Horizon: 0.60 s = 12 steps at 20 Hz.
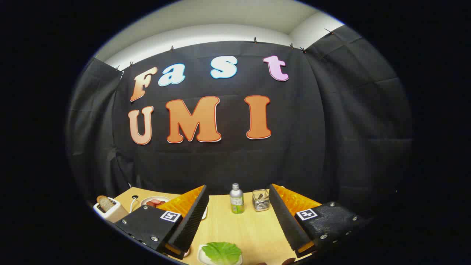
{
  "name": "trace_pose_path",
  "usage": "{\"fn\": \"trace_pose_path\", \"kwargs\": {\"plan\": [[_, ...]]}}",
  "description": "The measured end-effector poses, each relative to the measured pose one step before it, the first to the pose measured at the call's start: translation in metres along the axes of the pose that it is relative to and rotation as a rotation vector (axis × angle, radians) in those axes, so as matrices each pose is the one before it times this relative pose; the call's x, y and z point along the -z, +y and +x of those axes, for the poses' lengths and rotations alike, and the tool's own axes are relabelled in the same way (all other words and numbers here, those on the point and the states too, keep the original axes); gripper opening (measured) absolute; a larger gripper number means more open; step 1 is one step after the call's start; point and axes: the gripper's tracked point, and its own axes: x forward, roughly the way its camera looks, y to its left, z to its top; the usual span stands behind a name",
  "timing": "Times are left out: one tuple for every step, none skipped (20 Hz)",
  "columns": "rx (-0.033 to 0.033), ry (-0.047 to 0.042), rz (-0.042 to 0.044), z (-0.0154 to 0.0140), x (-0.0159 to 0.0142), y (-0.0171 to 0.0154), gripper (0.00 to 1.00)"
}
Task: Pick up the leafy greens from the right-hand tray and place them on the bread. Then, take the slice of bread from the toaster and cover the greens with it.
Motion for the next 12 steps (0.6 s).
{"fn": "trace_pose_path", "kwargs": {"plan": [[-0.00138,-0.00718,0.00858,-0.00674,-0.00233,0.01274,0.98],[-0.00456,-0.00988,0.00716,-0.00591,-0.00283,0.01216,0.98],[-0.00519,-0.01350,-0.00136,-0.00431,-0.00232,0.01188,0.98],[0.00245,-0.00466,-0.00736,-0.00290,0.00006,0.00831,0.98],[0.00606,0.00892,-0.00416,-0.00242,0.00417,0.00661,0.98],[0.01714,0.01804,0.00510,-0.00327,0.00347,0.00480,0.98],[0.01818,0.01530,0.01527,-0.00319,0.00265,0.00415,0.98],[0.00705,0.00100,0.02184,-0.00293,-0.00095,0.00561,0.98],[0.00067,-0.00801,0.01408,-0.00123,-0.00198,0.00661,0.98],[0.00410,-0.01055,0.00823,-0.00091,-0.00249,0.00406,0.98],[-0.00180,-0.01016,-0.00274,-0.00077,-0.00171,0.00444,0.98],[-0.00370,-0.00496,-0.01571,0.00045,-0.00236,0.00377,0.98]]}}
